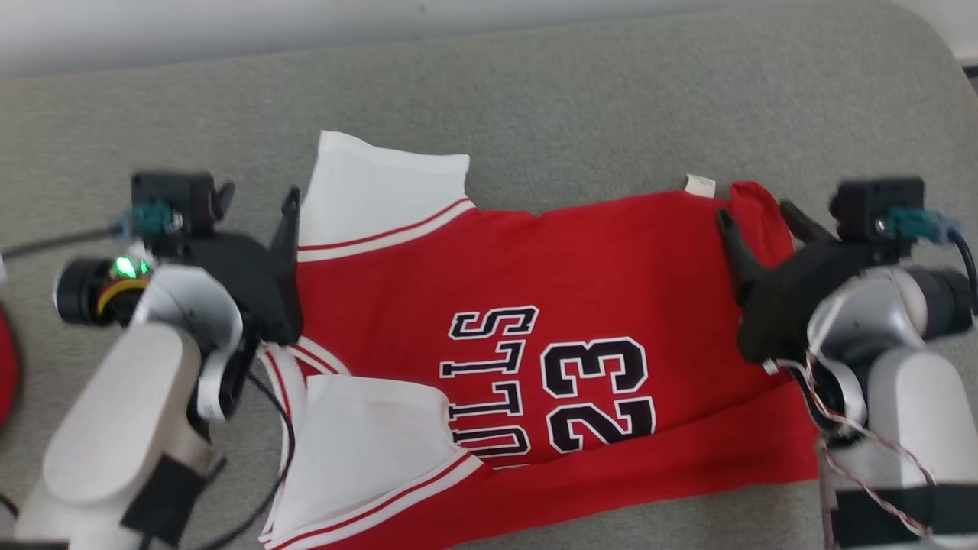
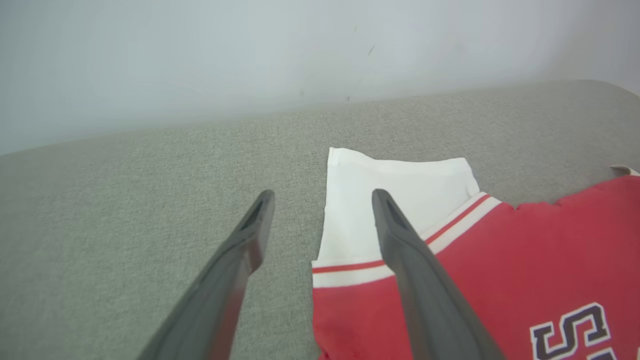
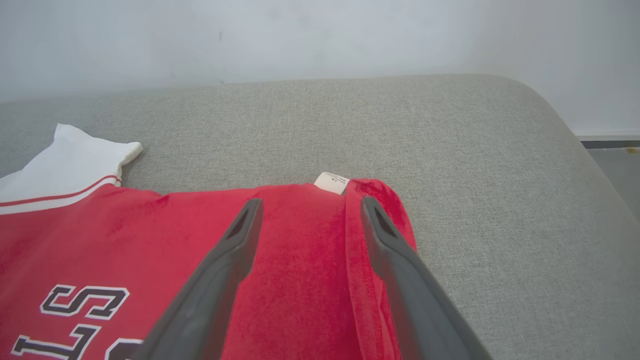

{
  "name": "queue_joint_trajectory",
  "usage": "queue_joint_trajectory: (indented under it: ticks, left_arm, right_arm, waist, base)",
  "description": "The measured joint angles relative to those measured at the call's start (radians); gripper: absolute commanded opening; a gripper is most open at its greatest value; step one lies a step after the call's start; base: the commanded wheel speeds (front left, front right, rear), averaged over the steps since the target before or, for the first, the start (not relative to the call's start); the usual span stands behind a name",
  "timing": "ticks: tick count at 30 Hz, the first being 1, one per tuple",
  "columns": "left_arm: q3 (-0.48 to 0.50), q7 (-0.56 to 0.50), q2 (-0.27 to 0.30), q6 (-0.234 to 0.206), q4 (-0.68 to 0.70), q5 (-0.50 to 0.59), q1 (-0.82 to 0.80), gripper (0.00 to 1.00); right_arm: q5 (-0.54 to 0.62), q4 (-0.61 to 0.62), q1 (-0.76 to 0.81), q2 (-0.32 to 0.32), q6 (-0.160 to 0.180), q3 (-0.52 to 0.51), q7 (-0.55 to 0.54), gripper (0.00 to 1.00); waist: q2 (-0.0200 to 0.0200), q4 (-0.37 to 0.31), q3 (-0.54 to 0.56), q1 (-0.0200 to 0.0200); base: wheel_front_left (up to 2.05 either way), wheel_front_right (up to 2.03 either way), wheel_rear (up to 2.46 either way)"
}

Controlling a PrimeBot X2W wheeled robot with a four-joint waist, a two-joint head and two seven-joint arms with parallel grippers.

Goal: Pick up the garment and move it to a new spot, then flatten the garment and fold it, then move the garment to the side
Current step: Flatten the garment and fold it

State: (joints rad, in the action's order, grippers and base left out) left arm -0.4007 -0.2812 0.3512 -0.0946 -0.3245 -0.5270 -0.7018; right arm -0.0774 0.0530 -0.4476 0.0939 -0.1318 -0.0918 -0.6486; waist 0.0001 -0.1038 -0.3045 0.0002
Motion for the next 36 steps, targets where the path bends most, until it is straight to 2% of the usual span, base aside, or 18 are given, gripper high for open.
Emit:
queue_joint_trajectory:
  ticks: [4,16,20,26,31,32,33,34,35,36]
  left_arm:
    - [-0.008,-0.025,0.002,0.033,-0.106,0.007,-0.115,1.00]
    - [-0.021,-0.072,0.034,0.077,-0.292,0.029,-0.310,1.00]
    - [-0.026,-0.072,0.042,0.076,-0.321,0.036,-0.322,1.00]
    - [-0.027,-0.072,0.063,0.051,-0.347,0.050,-0.357,1.00]
    - [-0.043,-0.115,0.067,0.061,-0.358,0.053,-0.376,1.00]
    - [-0.047,-0.132,0.066,0.063,-0.360,0.052,-0.378,0.88]
    - [-0.048,-0.145,0.066,0.065,-0.360,0.048,-0.381,0.47]
    - [-0.051,-0.161,0.066,0.066,-0.359,0.048,-0.384,0.15]
    - [-0.054,-0.173,0.066,0.068,-0.357,0.046,-0.386,0.01]
    - [-0.056,-0.182,0.066,0.068,-0.352,0.045,-0.387,0.00]
  right_arm:
    - [-0.008,-0.062,-0.085,0.014,0.000,0.056,0.002,1.00]
    - [-0.039,-0.134,-0.186,0.045,0.000,0.136,0.048,1.00]
    - [-0.044,-0.148,-0.187,0.049,0.000,0.142,0.059,1.00]
    - [-0.053,-0.156,-0.198,0.052,0.000,0.159,0.070,1.00]
    - [-0.058,-0.155,-0.209,0.057,0.000,0.163,0.078,1.00]
    - [-0.061,-0.156,-0.209,0.058,0.000,0.164,0.079,1.00]
    - [-0.062,-0.156,-0.209,0.060,0.000,0.165,0.079,1.00]
    - [-0.062,-0.156,-0.210,0.062,0.000,0.165,0.080,1.00]
    - [-0.062,-0.155,-0.211,0.064,0.000,0.164,0.080,1.00]
    - [-0.062,-0.154,-0.213,0.065,0.000,0.164,0.080,1.00]
  waist:
    - [0.0000,-0.034,-0.040,0.0002]
    - [0.0000,-0.125,-0.167,0.0001]
    - [0.0001,-0.139,-0.189,0.0001]
    - [0.0000,-0.156,-0.215,-0.0001]
    - [0.0000,-0.158,-0.228,-0.0001]
    - [0.0000,-0.158,-0.229,-0.0002]
    - [0.0000,-0.158,-0.230,-0.0002]
    - [-0.0001,-0.158,-0.231,-0.0002]
    - [-0.0001,-0.158,-0.231,-0.0002]
    - [0.0000,-0.158,-0.232,-0.0002]
  base:
    - [0.00,0.00,0.00]
    - [0.00,0.00,0.00]
    - [0.00,0.00,0.00]
    - [0.00,0.00,0.00]
    - [0.00,0.00,0.00]
    - [0.00,0.00,0.00]
    - [0.00,0.00,0.00]
    - [0.00,0.00,0.00]
    - [0.00,0.00,0.00]
    - [0.00,0.00,0.00]
